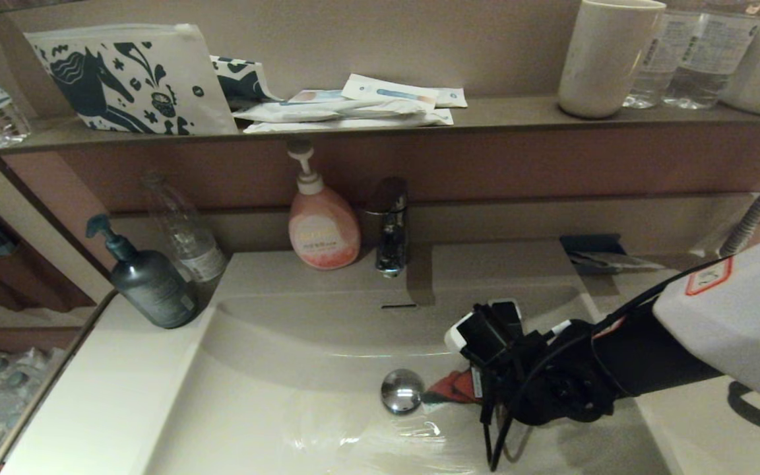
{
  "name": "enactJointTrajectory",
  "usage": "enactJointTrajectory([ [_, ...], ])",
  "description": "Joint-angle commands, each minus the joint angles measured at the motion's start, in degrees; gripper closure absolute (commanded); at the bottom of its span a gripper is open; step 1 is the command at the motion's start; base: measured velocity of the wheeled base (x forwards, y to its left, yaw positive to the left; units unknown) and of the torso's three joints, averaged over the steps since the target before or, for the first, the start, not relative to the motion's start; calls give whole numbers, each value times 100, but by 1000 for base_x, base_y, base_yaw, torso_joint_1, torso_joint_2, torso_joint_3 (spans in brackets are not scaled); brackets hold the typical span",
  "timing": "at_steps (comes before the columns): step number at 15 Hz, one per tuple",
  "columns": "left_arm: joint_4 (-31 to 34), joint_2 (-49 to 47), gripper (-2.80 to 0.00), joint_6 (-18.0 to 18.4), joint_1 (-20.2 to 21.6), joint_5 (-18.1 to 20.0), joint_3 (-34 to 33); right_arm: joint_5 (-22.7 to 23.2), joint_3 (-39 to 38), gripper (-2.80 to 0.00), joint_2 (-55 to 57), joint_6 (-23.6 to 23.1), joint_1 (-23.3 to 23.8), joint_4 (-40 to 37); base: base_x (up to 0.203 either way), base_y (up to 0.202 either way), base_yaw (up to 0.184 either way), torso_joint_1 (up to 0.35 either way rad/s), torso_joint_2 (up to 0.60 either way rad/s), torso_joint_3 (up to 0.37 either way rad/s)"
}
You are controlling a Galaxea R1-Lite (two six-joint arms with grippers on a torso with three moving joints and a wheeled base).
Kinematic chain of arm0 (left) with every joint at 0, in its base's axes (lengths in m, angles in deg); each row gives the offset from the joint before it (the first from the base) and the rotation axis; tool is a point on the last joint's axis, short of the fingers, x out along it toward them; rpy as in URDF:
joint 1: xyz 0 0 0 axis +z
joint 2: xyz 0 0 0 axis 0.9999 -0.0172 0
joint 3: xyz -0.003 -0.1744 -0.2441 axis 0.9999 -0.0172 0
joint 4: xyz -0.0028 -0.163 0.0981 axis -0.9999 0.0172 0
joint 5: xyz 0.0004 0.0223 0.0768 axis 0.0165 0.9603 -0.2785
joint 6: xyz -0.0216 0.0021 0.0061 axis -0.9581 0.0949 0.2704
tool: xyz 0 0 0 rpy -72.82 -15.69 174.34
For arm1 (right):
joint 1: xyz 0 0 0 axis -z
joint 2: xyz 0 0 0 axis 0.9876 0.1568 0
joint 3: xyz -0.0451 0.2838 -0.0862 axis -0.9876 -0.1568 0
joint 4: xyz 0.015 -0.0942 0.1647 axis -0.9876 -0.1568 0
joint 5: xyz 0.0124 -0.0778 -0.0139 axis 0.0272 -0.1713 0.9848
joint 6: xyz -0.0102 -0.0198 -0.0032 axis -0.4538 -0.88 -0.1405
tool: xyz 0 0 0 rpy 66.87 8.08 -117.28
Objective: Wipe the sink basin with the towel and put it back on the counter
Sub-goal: Wipe the sink
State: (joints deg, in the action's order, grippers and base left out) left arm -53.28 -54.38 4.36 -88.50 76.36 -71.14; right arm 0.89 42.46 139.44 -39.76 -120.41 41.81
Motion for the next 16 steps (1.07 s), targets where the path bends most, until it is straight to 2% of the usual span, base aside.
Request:
enactJointTrajectory([
  [1, 2, -7, 0, 2, 2, 1, 0, 11, -271, 0, -352, 76, 15, -662, 0, 0, 0, 0, 0, 0],
  [3, 2, -7, 0, 2, 2, 1, 0, 146, -352, 0, -434, 447, -142, -1605, 0, 0, 0, 0, 0, 0],
  [4, 2, -7, 0, 2, 2, 1, 0, 354, -357, 0, -459, 685, -345, -2021, 0, 0, 0, 0, 0, 0],
  [6, 2, -7, 0, 2, 2, 1, 0, 796, -360, 0, -361, 961, -695, -2233, 0, 0, 0, 0, 0, 0],
  [9, 2, -7, 0, 2, 2, 1, 0, 1312, -289, 0, 327, 1148, -1128, -2183, 0, 0, 0, 0, 0, 0],
  [11, 2, -7, 0, 2, 2, 1, 0, 1708, 45, 0, 688, 1208, -1379, -1804, 0, 0, 0, 0, 0, 0],
  [13, 2, -7, 0, 2, 2, 1, 0, 1991, 509, 0, 918, 1210, -1509, -1456, 0, 0, 0, 0, 0, 0],
  [16, 2, -7, 0, 2, 2, 1, 0, 2393, 1547, 0, 1316, 1214, -1638, -1381, 0, 0, 0, 0, 0, 0],
])
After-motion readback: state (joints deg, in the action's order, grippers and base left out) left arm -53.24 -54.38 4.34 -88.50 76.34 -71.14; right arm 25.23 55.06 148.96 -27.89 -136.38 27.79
